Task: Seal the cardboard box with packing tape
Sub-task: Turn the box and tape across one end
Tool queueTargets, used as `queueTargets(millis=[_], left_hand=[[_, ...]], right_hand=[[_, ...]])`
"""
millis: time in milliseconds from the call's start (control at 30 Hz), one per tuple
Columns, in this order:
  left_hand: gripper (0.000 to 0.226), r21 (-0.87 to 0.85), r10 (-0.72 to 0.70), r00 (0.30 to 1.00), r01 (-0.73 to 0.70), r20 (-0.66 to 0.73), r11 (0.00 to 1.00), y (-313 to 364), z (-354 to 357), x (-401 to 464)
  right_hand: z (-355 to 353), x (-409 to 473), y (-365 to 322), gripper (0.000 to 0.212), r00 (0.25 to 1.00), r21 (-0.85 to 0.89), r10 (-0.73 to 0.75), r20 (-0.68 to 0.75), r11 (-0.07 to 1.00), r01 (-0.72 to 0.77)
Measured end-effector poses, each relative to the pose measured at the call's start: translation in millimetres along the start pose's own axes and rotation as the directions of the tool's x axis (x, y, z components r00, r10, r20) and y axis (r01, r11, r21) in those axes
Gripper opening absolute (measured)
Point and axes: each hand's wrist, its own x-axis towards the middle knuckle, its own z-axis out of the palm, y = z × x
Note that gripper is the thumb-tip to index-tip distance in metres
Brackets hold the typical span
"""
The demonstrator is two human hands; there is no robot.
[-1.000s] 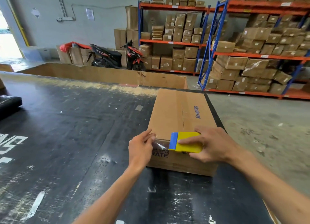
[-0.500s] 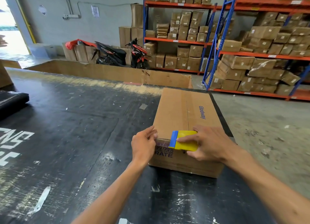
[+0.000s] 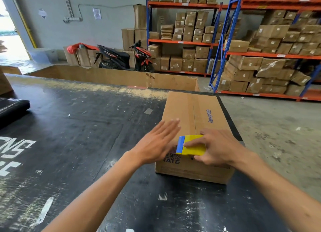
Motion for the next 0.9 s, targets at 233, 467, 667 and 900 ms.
queueTargets(millis=[233,467,667,900], left_hand=[[0.067,0.003,0.183,0.936,-0.193,0.301,0.981,-34,28,9],[0.07,-0.073,0.143,0.958,-0.129,0.25,0.989,-36,37,4],[0.071,-0.084,0.137,0.965,-0.121,0.225,0.989,-39,38,0],[0.082,-0.09,0.16,0.967,-0.144,0.197,0.985,-33,36,4]], right_hand=[[3,1,2,0.049,1.0,-0.015,-0.003,-0.002,1.0,0.003],[-1,3,0,0.047,0.999,-0.049,-0.042,-0.023,0.998,0.041],[-14,-16,20,0.048,0.996,-0.102,-0.086,0.003,0.991,0.086],[-1,-40,54,0.05,0.997,-0.048,-0.079,-0.018,0.996,0.078]])
